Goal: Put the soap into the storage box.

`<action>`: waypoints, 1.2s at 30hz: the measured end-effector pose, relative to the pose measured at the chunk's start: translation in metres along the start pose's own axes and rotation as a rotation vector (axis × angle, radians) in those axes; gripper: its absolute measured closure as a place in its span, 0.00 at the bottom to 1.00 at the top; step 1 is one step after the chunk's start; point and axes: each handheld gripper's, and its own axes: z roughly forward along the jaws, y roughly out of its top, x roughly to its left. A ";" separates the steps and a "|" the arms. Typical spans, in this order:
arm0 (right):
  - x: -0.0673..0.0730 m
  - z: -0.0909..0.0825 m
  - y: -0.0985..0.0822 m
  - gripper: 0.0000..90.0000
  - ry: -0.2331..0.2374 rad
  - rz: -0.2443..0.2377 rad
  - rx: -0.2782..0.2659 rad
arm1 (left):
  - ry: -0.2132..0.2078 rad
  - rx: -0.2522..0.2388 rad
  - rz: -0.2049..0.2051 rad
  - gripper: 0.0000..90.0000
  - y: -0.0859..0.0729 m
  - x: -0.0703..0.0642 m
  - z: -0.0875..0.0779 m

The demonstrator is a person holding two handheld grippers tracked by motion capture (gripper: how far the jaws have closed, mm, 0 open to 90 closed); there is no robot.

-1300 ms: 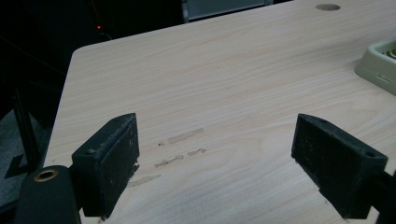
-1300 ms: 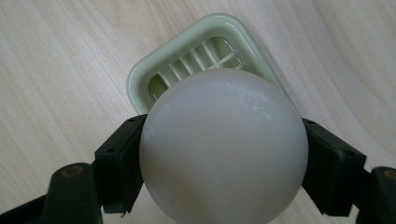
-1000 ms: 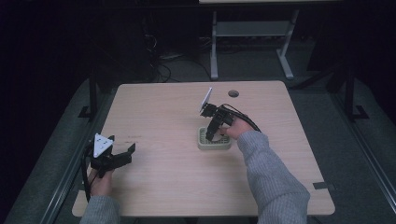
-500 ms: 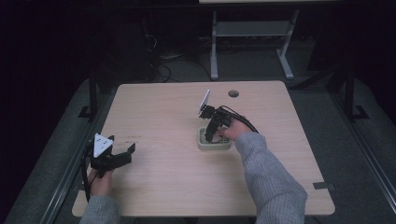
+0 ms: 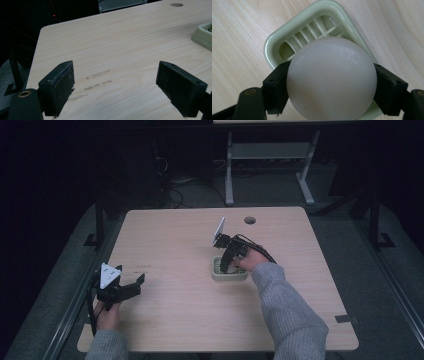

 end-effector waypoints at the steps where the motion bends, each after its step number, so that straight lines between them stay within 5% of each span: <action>1: 0.000 0.000 0.000 0.26 0.002 0.001 -0.002 | 0.000 -0.001 0.000 0.16 0.000 0.000 0.000; 17: 0.001 0.000 -0.002 0.26 -0.014 0.007 0.000 | -0.004 0.007 0.002 0.16 -0.001 0.000 0.000; 36: -0.005 -0.031 -0.021 0.25 0.035 0.037 -0.106 | -0.009 0.008 0.012 0.16 0.000 -0.003 0.000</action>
